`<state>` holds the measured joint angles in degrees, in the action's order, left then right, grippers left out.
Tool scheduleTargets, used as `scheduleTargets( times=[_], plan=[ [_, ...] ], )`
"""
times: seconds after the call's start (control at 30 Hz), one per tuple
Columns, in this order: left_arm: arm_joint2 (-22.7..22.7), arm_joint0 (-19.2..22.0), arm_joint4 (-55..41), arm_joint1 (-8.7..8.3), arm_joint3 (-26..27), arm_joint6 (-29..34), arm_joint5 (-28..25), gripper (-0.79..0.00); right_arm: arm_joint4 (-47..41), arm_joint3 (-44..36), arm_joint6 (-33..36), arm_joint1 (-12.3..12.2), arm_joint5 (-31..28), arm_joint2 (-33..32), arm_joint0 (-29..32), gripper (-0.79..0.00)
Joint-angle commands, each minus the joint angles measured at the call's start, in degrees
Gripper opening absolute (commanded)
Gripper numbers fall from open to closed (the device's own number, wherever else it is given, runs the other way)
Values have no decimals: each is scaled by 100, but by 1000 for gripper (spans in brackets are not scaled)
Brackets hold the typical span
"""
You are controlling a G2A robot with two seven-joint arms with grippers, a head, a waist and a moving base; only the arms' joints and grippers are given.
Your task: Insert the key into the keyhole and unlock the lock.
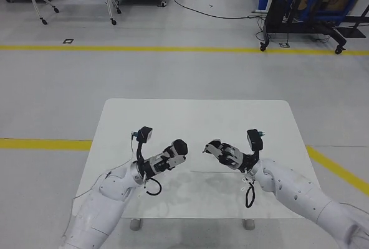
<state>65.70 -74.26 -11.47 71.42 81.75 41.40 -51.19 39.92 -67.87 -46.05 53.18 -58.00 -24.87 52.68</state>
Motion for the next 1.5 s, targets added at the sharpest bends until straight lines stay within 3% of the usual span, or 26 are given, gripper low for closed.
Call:
scheduleTargets(
  times=[0.0,0.2,0.3,0.33,0.4,0.47,0.5,0.63,0.77,1.47],
  plan=[
    [6,-11,351,2,12,-218,-4,0,0,-1,-1,0,0,-2,1,-785],
    [79,-57,650,-4,92,-504,-40,0,-24,-15,12,3,10,-5,17,-785],
    [49,-6,862,-2,135,-598,-16,-3,-786,-114,111,64,0,15,189,-785],
    [22,19,878,1,105,-616,24,-102,-1096,-125,212,84,0,53,190,-785],
    [-74,79,887,11,22,-609,168,-403,-1777,-197,418,120,0,155,204,-785],
    [-191,143,694,27,-69,-585,335,-566,-2410,-194,752,134,0,234,155,-785],
    [-234,194,619,30,-134,-528,469,-582,-2702,-181,970,140,0,280,139,-785],
    [-363,364,403,36,-256,-289,605,-508,-3820,-151,1946,180,0,401,51,-785],
    [-442,452,554,46,-346,-335,743,-526,-4497,-71,2696,234,0,313,-8,-785],
    [-636,631,790,64,-511,-542,1096,-499,-5702,201,4925,589,0,-724,440,-785]
  ],
)
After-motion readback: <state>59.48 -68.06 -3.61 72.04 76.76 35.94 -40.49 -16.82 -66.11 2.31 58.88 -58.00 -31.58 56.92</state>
